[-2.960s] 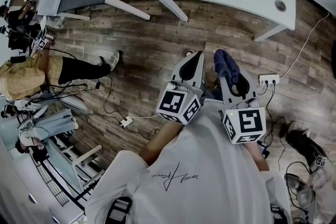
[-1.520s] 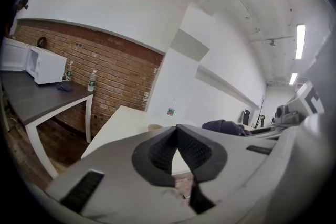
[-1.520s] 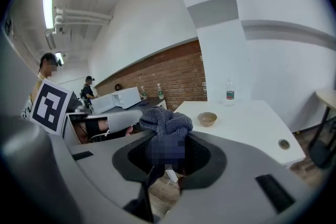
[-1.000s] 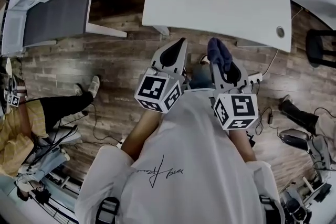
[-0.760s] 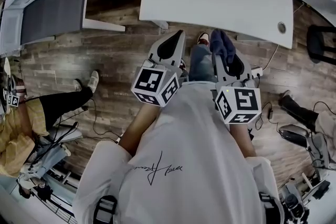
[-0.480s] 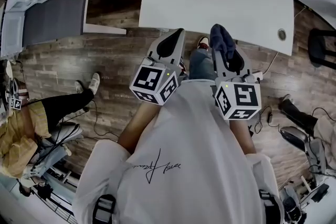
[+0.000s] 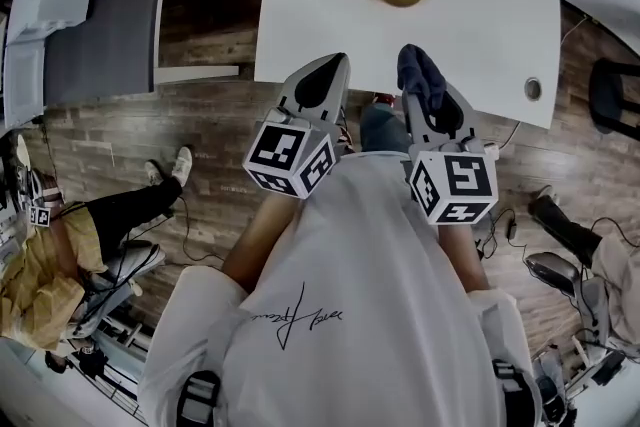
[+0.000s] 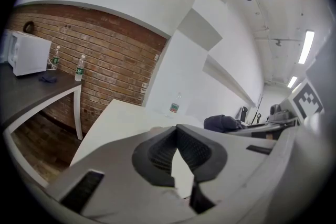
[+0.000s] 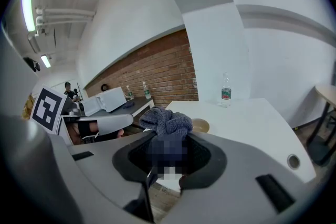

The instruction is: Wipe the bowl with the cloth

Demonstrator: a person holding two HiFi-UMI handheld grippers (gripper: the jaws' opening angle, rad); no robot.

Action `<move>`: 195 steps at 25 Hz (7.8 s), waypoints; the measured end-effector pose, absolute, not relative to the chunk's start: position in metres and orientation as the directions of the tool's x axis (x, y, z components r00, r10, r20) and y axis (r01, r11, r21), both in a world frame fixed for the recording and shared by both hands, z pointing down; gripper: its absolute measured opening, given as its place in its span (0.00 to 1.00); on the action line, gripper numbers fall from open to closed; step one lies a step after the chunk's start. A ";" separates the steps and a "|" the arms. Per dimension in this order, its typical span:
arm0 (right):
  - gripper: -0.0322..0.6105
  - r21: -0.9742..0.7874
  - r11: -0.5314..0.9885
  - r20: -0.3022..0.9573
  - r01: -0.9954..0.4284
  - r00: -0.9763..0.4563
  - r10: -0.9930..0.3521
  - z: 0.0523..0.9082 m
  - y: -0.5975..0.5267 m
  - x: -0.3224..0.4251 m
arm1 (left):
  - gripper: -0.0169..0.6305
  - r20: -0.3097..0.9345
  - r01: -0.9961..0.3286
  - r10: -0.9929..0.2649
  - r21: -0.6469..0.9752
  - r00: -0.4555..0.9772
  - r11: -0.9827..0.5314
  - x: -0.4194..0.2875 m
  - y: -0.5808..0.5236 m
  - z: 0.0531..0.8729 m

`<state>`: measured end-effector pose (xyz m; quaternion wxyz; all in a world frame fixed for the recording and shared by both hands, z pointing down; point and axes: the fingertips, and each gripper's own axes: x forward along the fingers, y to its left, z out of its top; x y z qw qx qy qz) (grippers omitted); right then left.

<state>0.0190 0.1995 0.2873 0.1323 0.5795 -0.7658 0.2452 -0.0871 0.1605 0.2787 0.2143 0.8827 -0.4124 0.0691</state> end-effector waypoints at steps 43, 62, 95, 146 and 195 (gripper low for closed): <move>0.21 -0.281 0.357 0.534 -0.891 -0.454 -0.713 0.322 0.075 0.095 | 0.05 0.431 -0.866 -0.752 0.257 0.500 -0.428 -0.030 0.029 0.330; 0.21 -0.250 0.295 0.686 -0.922 -0.384 -0.618 0.384 0.011 0.062 | 0.13 0.575 -0.852 -0.629 0.347 0.524 -0.392 -0.056 -0.053 0.429; 0.21 -0.280 0.250 0.751 -0.927 -0.374 -0.544 0.423 0.021 0.070 | 0.18 0.622 -0.797 -0.508 0.387 0.597 -0.463 -0.031 -0.052 0.467; 0.21 -0.257 0.279 0.779 -0.925 -0.370 -0.507 0.447 -0.001 0.077 | 0.04 0.638 -0.793 -0.487 0.373 0.596 -0.482 -0.030 -0.061 0.479; 0.21 -0.251 0.468 0.763 -0.847 -0.471 -0.443 0.447 -0.045 0.077 | 0.03 0.634 -0.773 -0.462 0.397 0.621 -0.495 -0.031 -0.068 0.475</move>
